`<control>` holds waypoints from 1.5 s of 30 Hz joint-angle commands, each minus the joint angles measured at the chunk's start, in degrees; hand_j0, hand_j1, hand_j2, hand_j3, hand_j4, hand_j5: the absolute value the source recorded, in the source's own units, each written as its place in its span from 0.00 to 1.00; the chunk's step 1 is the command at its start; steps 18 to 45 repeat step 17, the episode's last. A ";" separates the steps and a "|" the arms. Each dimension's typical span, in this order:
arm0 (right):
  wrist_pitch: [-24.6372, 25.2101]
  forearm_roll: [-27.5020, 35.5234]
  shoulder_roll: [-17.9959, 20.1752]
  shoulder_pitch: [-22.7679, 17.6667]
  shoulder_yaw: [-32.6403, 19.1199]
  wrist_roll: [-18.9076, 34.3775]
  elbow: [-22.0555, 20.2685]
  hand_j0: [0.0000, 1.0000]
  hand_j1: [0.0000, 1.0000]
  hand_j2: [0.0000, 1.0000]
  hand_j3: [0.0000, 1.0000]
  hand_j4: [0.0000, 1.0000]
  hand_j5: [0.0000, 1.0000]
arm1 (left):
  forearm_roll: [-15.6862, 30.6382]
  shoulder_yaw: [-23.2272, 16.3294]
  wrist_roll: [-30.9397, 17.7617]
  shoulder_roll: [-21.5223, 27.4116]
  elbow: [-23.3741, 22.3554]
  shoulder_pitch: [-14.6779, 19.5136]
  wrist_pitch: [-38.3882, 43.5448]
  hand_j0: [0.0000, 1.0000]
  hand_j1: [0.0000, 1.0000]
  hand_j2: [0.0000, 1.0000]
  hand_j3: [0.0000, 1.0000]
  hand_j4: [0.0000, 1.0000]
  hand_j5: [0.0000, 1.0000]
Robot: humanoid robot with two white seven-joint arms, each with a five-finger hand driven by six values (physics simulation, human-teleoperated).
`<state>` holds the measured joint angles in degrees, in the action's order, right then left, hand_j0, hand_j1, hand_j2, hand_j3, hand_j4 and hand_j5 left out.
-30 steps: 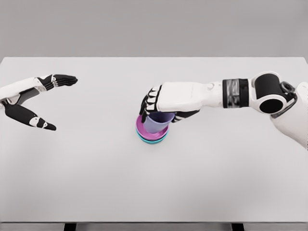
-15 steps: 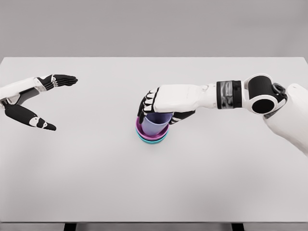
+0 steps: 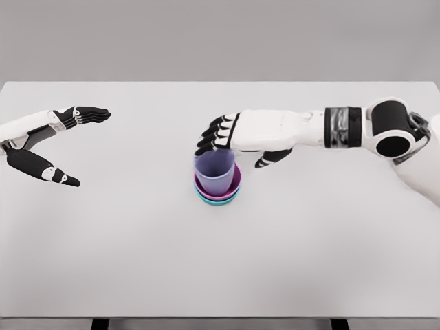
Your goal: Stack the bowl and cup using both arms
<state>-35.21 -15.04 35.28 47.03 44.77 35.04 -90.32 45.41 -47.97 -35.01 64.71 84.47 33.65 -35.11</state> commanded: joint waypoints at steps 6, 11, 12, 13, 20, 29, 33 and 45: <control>0.21 1.15 12.79 -9.06 -18.05 -0.04 3.57 1.00 1.00 1.00 1.00 1.00 1.00 | 0.47 0.07 0.01 0.06 -0.01 0.01 0.11 1.00 1.00 1.00 1.00 1.00 1.00; 0.21 1.33 15.25 -9.85 -18.14 -0.04 6.39 1.00 1.00 1.00 1.00 1.00 1.00 | 0.03 0.07 0.01 -0.02 -0.01 -0.43 0.11 1.00 1.00 1.00 1.00 1.00 1.00; 0.21 1.33 15.43 -10.11 -18.14 -0.04 7.00 1.00 1.00 1.00 1.00 1.00 1.00 | 0.03 0.07 0.01 -0.02 -0.01 -0.43 0.11 1.00 1.00 1.00 1.00 1.00 1.00; 0.21 1.33 15.43 -10.20 -18.14 -0.04 7.35 1.00 1.00 1.00 1.00 1.00 1.00 | 0.03 0.07 0.01 0.06 -0.01 -0.43 0.11 1.00 1.00 1.00 1.00 1.00 1.00; 0.21 1.41 16.31 -10.99 -18.05 -0.04 9.11 1.00 1.00 1.00 1.00 1.00 1.00 | -1.64 -0.02 0.01 -0.02 -0.01 -0.69 0.11 1.00 1.00 1.00 1.00 1.00 1.00; 0.21 1.41 16.31 -10.99 -18.05 -0.04 9.11 1.00 1.00 1.00 1.00 1.00 1.00 | -1.64 -0.02 0.01 -0.02 -0.01 -0.69 0.11 1.00 1.00 1.00 1.00 1.00 1.00; 0.21 1.41 16.31 -10.99 -18.05 -0.04 9.11 1.00 1.00 1.00 1.00 1.00 1.00 | -1.64 -0.02 0.01 -0.02 -0.01 -0.69 0.11 1.00 1.00 1.00 1.00 1.00 1.00; 0.21 1.41 16.31 -10.99 -18.05 -0.04 9.11 1.00 1.00 1.00 1.00 1.00 1.00 | -1.64 -0.02 0.01 -0.02 -0.01 -0.69 0.11 1.00 1.00 1.00 1.00 1.00 1.00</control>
